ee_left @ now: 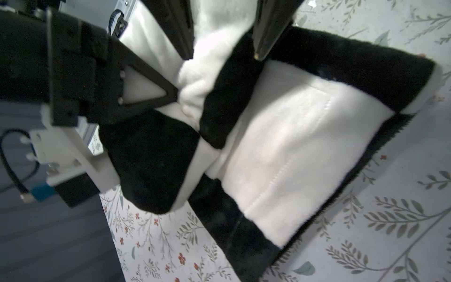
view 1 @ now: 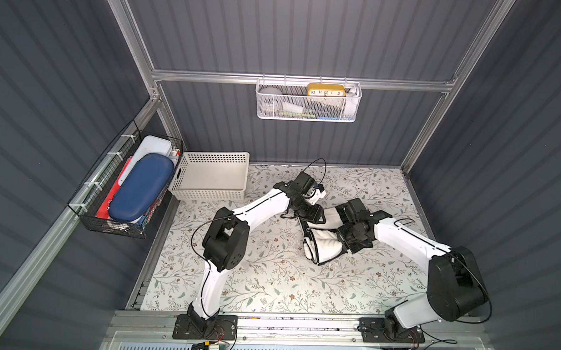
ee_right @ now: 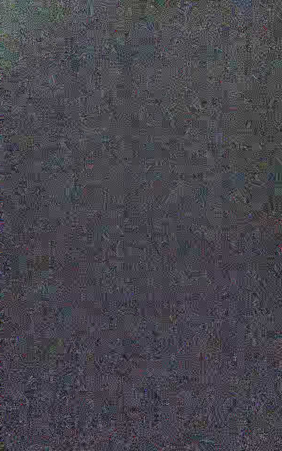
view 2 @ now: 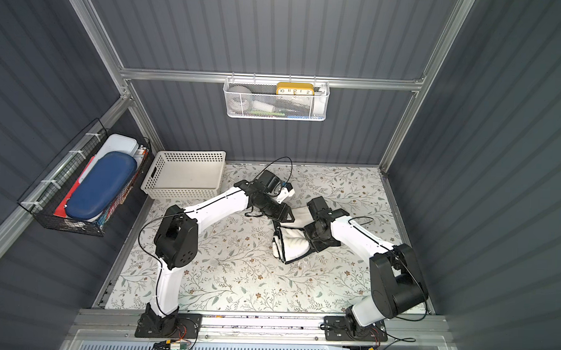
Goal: Roll up the pillowcase
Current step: Roll the pillowcase at the center of the board.
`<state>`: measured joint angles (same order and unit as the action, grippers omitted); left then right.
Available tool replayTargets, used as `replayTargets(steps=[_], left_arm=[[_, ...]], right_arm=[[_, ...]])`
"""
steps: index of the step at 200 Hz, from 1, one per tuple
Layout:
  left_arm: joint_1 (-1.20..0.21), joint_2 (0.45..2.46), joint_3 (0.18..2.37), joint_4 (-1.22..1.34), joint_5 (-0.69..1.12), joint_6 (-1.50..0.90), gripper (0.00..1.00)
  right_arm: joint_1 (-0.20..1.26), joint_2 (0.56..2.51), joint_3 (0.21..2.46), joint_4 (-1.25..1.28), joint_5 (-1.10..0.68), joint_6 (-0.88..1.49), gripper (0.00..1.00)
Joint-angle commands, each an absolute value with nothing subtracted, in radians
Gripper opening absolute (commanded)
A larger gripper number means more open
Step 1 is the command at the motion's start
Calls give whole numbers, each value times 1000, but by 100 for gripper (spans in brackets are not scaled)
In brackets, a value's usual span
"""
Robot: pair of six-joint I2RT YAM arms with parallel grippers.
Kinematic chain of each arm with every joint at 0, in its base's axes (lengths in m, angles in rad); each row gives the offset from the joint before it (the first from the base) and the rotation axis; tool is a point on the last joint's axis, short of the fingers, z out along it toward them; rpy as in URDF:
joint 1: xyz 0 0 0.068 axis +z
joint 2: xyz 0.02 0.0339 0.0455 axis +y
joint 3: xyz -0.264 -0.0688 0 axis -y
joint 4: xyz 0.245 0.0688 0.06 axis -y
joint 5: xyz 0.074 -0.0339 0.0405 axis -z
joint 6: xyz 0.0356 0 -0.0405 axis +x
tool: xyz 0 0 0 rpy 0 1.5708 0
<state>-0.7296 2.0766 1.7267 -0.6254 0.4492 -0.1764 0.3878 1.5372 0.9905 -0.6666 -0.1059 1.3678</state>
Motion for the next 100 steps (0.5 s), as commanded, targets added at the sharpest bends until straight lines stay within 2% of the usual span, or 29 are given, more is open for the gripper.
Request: replayTargets(steps=[1, 31, 66, 89, 100], left_arm=[[-741, 2061, 1616, -629, 451, -134, 40], [-737, 2099, 1560, -627, 424, -117, 36], [-688, 2121, 1552, -597, 387, -140, 35], [-659, 2144, 1562, -600, 421, -121, 35], [-654, 2157, 1570, -601, 447, -119, 35]], right_arm=[[380, 1572, 1039, -652, -134, 1335, 18], [377, 1597, 1078, -646, -154, 1314, 19], [376, 1606, 1113, -663, -165, 1287, 20], [373, 1598, 1141, -652, -169, 1281, 32], [369, 1605, 1160, -644, -155, 1274, 33]])
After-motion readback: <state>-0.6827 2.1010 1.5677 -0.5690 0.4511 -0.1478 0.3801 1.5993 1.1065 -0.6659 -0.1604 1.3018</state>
